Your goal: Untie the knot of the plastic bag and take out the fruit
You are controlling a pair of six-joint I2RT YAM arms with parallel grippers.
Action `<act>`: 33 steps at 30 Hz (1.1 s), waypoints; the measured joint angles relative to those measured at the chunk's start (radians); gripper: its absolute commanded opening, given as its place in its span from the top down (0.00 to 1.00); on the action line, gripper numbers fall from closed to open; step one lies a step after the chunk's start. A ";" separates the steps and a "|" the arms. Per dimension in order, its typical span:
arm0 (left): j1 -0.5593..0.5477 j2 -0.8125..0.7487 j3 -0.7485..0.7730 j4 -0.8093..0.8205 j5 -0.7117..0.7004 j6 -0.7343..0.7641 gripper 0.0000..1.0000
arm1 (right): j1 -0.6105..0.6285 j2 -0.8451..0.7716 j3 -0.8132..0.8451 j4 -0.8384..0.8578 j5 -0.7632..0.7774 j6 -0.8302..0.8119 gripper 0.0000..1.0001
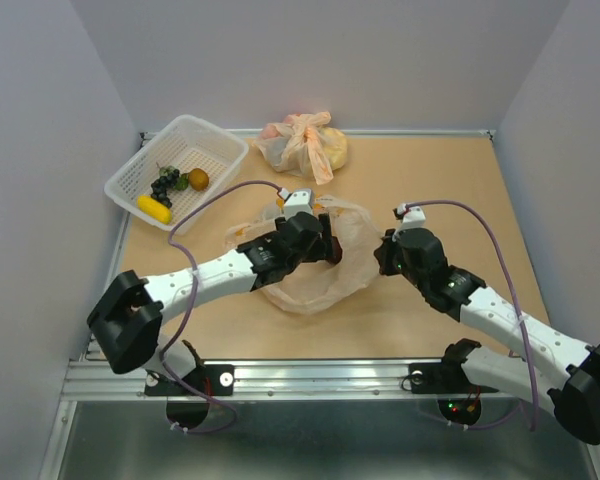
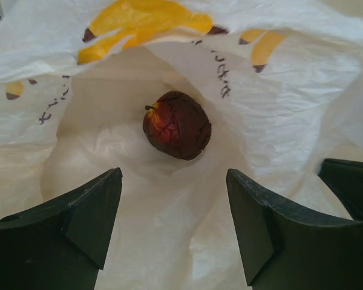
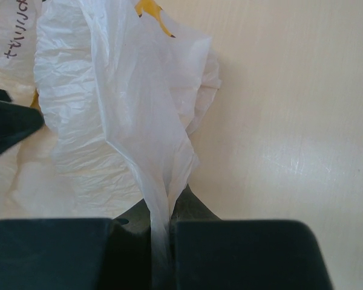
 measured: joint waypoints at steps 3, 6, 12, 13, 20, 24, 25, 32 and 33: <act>-0.009 0.084 0.003 0.021 -0.034 -0.047 0.19 | 0.000 -0.008 0.000 -0.004 -0.008 0.000 1.00; -0.010 0.164 0.026 0.039 -0.067 -0.079 0.16 | 0.000 -0.028 0.000 -0.006 -0.014 0.004 1.00; -0.009 0.306 0.112 0.104 -0.082 -0.101 0.11 | 0.000 -0.053 0.000 -0.007 -0.034 0.008 1.00; -0.009 0.331 0.127 0.114 -0.082 -0.101 0.11 | 0.000 -0.054 0.000 -0.006 -0.036 0.008 1.00; -0.009 0.462 0.216 0.131 -0.085 -0.106 0.16 | 0.000 -0.054 0.000 -0.006 -0.050 0.008 1.00; -0.009 0.501 0.221 0.143 -0.099 -0.116 0.29 | 0.000 -0.058 -0.002 -0.007 -0.052 0.008 1.00; -0.009 0.501 0.222 0.143 -0.102 -0.116 0.32 | 0.000 -0.059 -0.002 -0.007 -0.052 0.008 1.00; -0.015 0.506 0.222 0.154 -0.121 -0.112 0.81 | 0.000 -0.059 -0.008 -0.007 -0.056 0.008 1.00; -0.016 0.506 0.222 0.154 -0.122 -0.109 0.88 | 0.000 -0.059 -0.009 -0.008 -0.057 0.008 1.00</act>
